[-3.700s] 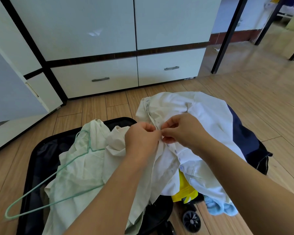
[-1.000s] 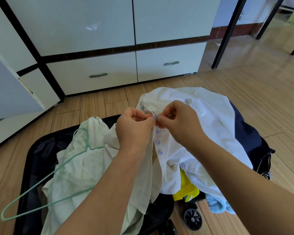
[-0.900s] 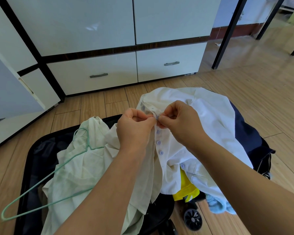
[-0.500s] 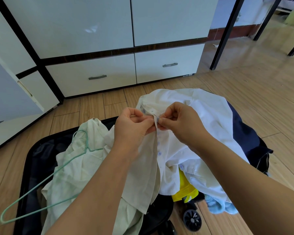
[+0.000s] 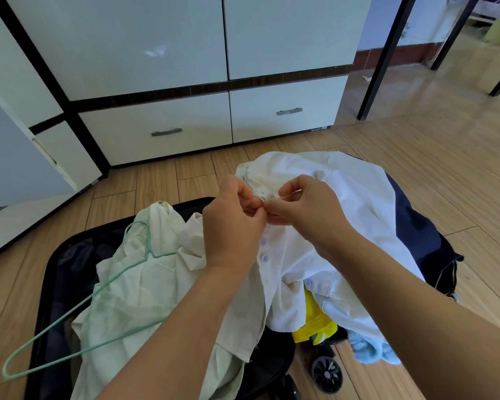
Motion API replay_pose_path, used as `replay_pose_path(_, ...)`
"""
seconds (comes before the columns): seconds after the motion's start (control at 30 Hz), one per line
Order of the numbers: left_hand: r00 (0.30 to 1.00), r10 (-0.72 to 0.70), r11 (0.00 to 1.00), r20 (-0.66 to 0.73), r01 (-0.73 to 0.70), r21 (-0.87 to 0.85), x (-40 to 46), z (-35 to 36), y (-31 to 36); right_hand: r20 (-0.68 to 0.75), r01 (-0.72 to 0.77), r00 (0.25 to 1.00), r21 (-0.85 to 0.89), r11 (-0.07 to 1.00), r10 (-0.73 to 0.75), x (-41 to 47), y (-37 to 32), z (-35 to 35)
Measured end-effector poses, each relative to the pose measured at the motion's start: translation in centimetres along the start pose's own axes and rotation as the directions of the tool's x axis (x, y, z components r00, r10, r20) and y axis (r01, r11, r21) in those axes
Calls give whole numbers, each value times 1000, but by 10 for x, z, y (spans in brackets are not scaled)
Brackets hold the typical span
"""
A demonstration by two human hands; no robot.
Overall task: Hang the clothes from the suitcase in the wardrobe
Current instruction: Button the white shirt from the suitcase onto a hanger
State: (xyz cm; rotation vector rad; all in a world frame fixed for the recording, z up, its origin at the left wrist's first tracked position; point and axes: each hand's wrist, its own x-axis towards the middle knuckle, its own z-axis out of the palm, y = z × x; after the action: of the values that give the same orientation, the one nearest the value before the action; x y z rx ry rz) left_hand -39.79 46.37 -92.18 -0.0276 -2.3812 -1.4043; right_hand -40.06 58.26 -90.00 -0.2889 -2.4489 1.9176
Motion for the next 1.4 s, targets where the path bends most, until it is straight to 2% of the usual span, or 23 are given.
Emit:
replay_pose_path(0.13, 999, 34, 999, 33, -34, -6, -5, 3, -3, -31, -2, 1000, -65, 998, 0, 0, 3, -1)
replay_pose_path(0.27, 999, -46, 997, 12, 47, -55, -4, 3, 1, -35, 3, 999, -50, 999, -4, 2, 4, -2)
replay_pose_path(0.33, 974, -213, 964, 72, 222, -150, 1, 0, 3, -35, 20, 999, -73, 997, -23, 3, 4, -2)
replay_pose_path(0.37, 939, -316, 914, 135, 340, -222, 5, -2, 3, -28, 32, 999, -86, 996, -35, 3, 4, -3)
replay_pose_path(0.43, 818, -489, 719, 304, 575, -391, 12, -6, 2, 6, 44, 999, -82, 996, -44, 3, 5, -3)
replay_pose_path(0.47, 771, -529, 637, 355, 637, -434, 14, -7, 1, 26, 43, 999, -62, 997, -41, 2, 6, -3)
replay_pose_path(0.5, 762, -548, 631, 347, 648, -427, 15, -7, 0, 43, 39, 998, -33, 999, -37, 1, 6, -2)
replay_pose_path(0.57, 847, -487, 802, 212, 530, -276, 13, -3, -1, 52, 16, 999, 33, 999, -18, 1, 7, 1)
replay_pose_path(0.63, 926, -347, 915, 146, 369, -165, 6, 0, 3, 31, -44, 999, 124, 991, 41, 5, 6, 2)
replay_pose_path(0.7, 957, -237, 958, 168, 259, -126, 0, 4, 5, 7, -112, 993, 249, 962, 114, 8, 5, 3)
replay_pose_path(0.8, 958, -147, 982, 246, 172, -81, -5, 7, 2, -19, -149, 986, 317, 937, 164, 8, 8, 2)
replay_pose_path(0.9, 949, -181, 982, 260, 190, -12, -3, 7, -4, -4, -149, 987, 369, 917, 162, 6, 13, 2)
replay_pose_path(0.97, 933, -274, 954, 231, 295, -58, -1, 5, -9, -25, -99, 994, 236, 967, 107, 6, 16, 0)
replay_pose_path(1.03, 905, -371, 905, 208, 403, -138, -1, 4, -12, 13, -45, 999, 56, 997, 45, 4, 18, 1)
replay_pose_path(1.1, 871, -448, 850, 204, 485, -207, 1, 3, -12, 75, 9, 997, -84, 996, -2, 1, 18, 4)
replay_pose_path(1.2, 799, -547, 727, 249, 602, -332, 5, 2, -15, 70, 85, 995, -219, 972, -71, 1, 18, 8)
replay_pose_path(1.3, 756, -558, 644, 343, 655, -395, 7, 0, -15, 47, 165, 986, -359, 918, -159, 1, 16, 7)
replay_pose_path(1.4, 754, -509, 646, 416, 654, -395, 6, -1, -9, 24, 172, 984, -410, 896, -178, 0, 15, 6)
